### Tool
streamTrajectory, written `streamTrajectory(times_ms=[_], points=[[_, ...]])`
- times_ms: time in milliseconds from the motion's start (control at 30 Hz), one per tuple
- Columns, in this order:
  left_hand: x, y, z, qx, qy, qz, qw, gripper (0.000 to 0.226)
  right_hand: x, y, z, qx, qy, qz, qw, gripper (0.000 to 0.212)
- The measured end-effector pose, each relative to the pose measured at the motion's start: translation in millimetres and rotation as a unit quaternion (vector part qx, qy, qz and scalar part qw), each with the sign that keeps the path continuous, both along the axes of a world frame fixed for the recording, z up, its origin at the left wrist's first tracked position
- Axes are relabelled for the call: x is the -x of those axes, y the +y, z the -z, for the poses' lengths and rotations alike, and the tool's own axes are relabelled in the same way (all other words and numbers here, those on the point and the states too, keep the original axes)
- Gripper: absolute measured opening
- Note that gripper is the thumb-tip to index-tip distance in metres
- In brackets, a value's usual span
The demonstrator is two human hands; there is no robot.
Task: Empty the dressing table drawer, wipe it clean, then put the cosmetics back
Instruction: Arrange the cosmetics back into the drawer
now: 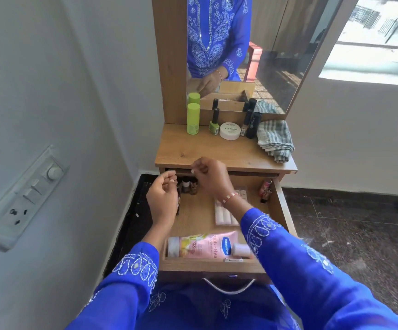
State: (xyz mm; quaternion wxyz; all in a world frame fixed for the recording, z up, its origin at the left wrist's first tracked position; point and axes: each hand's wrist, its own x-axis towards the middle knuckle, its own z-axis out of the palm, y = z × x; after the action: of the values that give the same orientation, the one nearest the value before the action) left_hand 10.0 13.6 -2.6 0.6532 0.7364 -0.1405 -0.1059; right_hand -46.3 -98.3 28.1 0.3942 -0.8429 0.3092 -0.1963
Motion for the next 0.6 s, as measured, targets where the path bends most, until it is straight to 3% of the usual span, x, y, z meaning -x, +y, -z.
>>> streamTrajectory(times_ms=[200,400,500,600], points=[[-25,-56,-48,-0.005,-0.081,0.032,0.996,0.023,-22,-65,-48,0.097,-0.011,0.059,0.993,0.019],[-43,-91,-71,-0.042,-0.136,0.059,0.988,0.023,-49,-110,-72,0.207,0.14,0.016,0.968,0.049],[-47,-99,-74,-0.055,-0.138,0.075,0.986,0.022,-62,-118,-72,0.231,0.192,-0.02,0.954,0.051],[-50,-102,-75,-0.067,-0.14,0.088,0.984,0.022,-66,-122,-65,0.228,0.188,-0.008,0.955,0.05]])
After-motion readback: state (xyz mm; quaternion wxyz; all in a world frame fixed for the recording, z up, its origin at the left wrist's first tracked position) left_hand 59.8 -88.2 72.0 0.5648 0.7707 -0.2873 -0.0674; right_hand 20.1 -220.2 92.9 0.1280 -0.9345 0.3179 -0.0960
